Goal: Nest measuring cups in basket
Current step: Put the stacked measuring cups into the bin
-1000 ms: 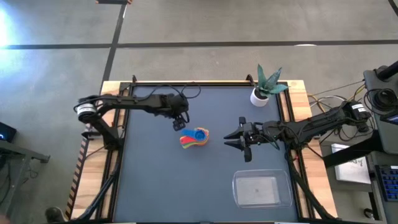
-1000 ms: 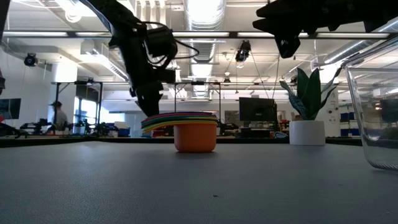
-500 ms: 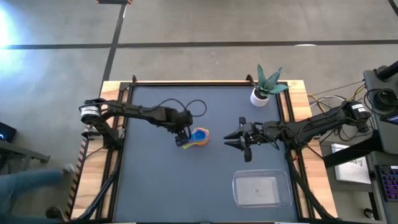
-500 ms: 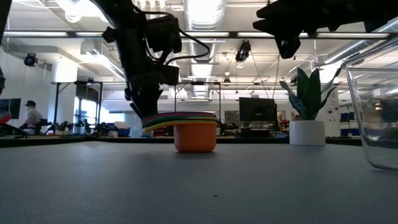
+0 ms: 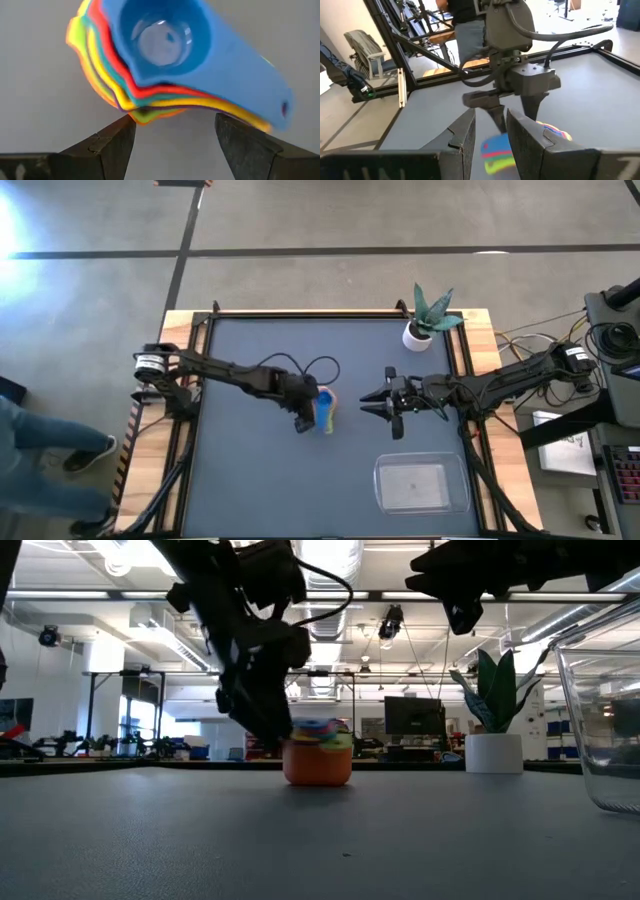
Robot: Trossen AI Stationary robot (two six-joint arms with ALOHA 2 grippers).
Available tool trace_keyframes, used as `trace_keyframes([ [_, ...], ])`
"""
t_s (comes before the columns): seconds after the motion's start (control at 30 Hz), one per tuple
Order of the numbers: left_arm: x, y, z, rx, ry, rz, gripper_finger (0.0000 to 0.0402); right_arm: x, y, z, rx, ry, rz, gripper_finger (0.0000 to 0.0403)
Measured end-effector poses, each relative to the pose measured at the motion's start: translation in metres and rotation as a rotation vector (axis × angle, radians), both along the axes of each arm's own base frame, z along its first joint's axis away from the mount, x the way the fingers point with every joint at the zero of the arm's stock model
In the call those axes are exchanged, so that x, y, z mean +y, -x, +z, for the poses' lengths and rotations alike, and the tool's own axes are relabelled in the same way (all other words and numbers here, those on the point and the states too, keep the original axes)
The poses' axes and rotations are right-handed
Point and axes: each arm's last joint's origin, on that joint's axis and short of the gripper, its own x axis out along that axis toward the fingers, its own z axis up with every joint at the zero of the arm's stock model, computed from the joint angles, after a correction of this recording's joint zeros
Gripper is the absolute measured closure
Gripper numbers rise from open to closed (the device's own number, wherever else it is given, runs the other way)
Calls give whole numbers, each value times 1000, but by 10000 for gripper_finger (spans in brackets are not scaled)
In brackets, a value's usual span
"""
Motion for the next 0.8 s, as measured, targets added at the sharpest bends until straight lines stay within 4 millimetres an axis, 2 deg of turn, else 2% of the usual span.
trace_keyframes([
  [0.27, -2, -32, 4, -79, 43, -47, 146, 0, 0, 0, 0, 2, 1, 303],
  [0.43, -2, -48, 17, -62, 22, -95, 146, 0, 0, 0, 1, -20, -1, 303],
  [0.57, 0, -46, 30, -32, -55, -84, 146, 0, 1, 1, -1, -33, -2, 303],
  [0.7, 2, -35, 49, -52, -123, -80, 146, 0, 0, 2, 1, -34, -2, 303],
  [0.8, 1, -23, 55, -41, -186, -95, 146, 1, -1, 6, 12, -33, -1, 303],
])
